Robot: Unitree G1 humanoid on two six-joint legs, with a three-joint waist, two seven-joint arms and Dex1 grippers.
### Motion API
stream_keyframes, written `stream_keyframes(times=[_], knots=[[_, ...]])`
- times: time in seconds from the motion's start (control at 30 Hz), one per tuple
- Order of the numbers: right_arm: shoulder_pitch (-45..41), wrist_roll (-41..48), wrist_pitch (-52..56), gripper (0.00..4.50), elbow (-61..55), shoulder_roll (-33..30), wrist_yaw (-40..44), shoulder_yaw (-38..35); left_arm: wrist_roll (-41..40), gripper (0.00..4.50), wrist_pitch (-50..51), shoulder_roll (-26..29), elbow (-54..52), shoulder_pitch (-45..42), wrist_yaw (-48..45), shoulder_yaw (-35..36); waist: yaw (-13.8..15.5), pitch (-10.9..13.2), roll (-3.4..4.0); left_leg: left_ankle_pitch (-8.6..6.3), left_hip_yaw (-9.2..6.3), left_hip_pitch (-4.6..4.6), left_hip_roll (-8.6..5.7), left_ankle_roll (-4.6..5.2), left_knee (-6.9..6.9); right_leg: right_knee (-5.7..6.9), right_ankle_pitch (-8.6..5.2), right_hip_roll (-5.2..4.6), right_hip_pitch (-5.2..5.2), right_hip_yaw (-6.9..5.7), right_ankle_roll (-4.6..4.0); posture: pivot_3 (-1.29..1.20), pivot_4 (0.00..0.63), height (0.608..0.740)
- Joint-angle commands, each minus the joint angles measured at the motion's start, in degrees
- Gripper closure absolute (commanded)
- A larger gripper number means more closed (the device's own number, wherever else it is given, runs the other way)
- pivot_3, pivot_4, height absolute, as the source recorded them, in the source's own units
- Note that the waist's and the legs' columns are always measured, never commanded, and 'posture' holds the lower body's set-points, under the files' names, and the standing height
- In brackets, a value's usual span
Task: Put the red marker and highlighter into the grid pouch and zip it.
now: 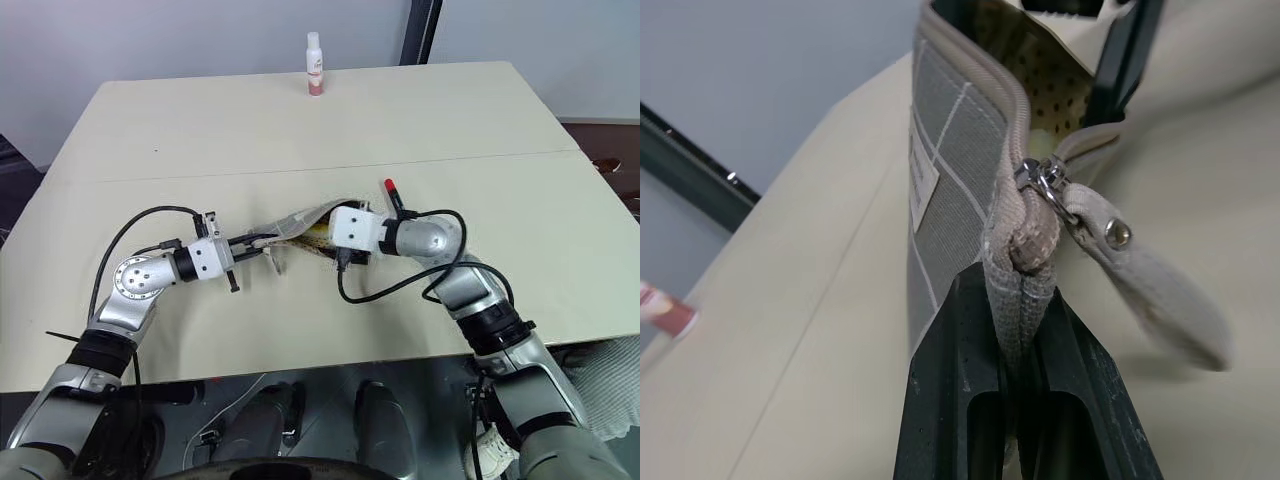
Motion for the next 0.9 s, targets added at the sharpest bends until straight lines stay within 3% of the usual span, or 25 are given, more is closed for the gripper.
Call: stream_keyframes(times=[0.03, 0.17, 0.33, 0.43, 0.7, 0.9], knots=[[6.08, 11.42, 7.30, 0.07, -12.90, -1.18, 2.06, -7.54, -0.05, 4.50, -0.50, 1.16, -1.55, 1.48, 1.65, 2.16, 0.00, 0.00, 0.00, 0.00, 0.00, 0.00, 0.00, 0.00, -0.01, 0.00, 0.00, 0.00, 0.00, 0.00, 0.00, 0.00, 0.150, 0.740], [14.80, 16.59, 12.71, 0.07, -19.79, -3.02, -0.22, -14.74, 0.57, 4.50, -0.88, 2.22, -1.47, 2.87, 3.20, 3.34, 0.04, 0.00, 0.01, -0.01, 0.02, 0.02, 0.02, 0.00, 0.00, -0.03, -0.02, -0.02, 0.03, 0.01, -0.03, 0.00, 0.150, 0.740], [18.92, 9.72, 15.78, 0.07, -16.56, -2.42, -12.68, -19.40, 1.86, 4.50, -0.57, 1.47, -1.33, 3.53, 6.46, 3.80, -0.01, -0.01, 0.00, -0.03, 0.05, 0.13, 0.02, -0.04, 0.08, -0.04, -0.09, -0.06, 0.15, 0.06, -0.21, 0.00, 0.150, 0.740], [15.76, 7.13, 19.00, 0.07, -10.16, 1.96, -20.69, -18.68, 2.95, 4.50, -0.26, -0.23, -2.75, 4.02, 8.04, 2.56, -0.08, -0.02, 0.01, -0.01, 0.06, 0.27, 0.09, -0.04, 0.05, -0.03, -0.08, -0.04, 0.20, 0.14, -0.20, 0.00, 0.150, 0.740], [1.70, 5.66, 16.43, 0.07, 10.44, 8.12, -27.17, -18.53, 3.74, 4.50, 1.09, -2.23, -3.15, 2.89, 8.86, 1.97, -0.07, -0.01, 0.03, 0.03, 0.08, 0.30, 0.06, -0.02, 0.01, 0.00, 0.09, 0.09, 0.17, 0.15, -0.26, 0.00, 0.150, 0.740], [-1.67, 8.70, 21.35, 0.07, 18.06, 6.97, -22.54, -18.74, 3.94, 4.50, 1.34, -1.98, -4.27, 4.10, 9.46, 2.44, -0.01, -0.01, 0.03, 0.03, 0.08, 0.30, 0.02, -0.01, -0.02, 0.00, 0.12, 0.08, 0.18, 0.15, -0.14, 0.00, 0.150, 0.740]])
